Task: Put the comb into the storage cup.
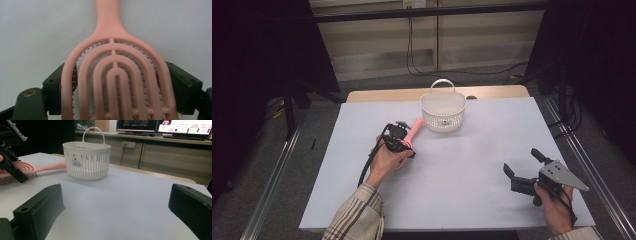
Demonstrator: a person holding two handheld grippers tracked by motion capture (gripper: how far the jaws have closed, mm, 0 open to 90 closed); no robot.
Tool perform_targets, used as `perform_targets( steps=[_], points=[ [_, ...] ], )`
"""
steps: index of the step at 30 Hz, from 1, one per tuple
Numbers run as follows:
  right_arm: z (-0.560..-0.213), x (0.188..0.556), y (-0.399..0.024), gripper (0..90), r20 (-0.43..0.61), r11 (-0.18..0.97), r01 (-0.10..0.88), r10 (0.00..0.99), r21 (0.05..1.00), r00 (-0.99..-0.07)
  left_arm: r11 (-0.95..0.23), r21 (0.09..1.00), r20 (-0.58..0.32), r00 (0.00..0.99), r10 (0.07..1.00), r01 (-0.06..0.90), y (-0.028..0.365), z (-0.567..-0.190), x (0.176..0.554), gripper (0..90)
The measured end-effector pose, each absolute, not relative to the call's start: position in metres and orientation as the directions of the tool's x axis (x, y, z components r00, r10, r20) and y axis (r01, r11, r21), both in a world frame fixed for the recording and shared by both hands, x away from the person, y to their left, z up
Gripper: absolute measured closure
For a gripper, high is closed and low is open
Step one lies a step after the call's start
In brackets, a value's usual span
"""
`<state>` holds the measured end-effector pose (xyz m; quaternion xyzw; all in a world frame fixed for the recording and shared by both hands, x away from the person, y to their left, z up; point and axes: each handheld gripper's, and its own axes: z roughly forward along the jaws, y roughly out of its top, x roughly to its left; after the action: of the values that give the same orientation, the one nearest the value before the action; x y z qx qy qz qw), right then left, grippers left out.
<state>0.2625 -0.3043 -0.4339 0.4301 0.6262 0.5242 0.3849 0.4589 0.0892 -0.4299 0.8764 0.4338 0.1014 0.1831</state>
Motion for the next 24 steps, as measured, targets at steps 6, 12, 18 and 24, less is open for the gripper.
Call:
perform_targets(
  steps=[6,12,18,24],
  points=[
    [-0.434,0.262,-0.305,0.0,-0.031,0.080,0.134,0.942,0.988,-0.335,-0.554,0.417,0.021,0.602,0.798,0.720,0.089,-0.427,0.457,19.3],
    [-0.434,0.262,-0.304,0.0,-0.031,0.080,0.133,0.942,0.988,-0.335,-0.545,0.422,0.027,0.591,0.806,0.725,0.090,-0.426,0.457,19.8],
    [-0.434,0.262,-0.305,0.0,-0.030,0.079,0.134,0.942,0.988,-0.333,-0.524,0.441,0.032,0.570,0.821,0.729,0.093,-0.423,0.457,20.0],
    [-0.434,0.262,-0.305,0.0,-0.030,0.079,0.134,0.943,0.988,-0.333,-0.511,0.460,0.024,0.565,0.825,0.726,0.098,-0.419,0.456,20.2]
  ],
)
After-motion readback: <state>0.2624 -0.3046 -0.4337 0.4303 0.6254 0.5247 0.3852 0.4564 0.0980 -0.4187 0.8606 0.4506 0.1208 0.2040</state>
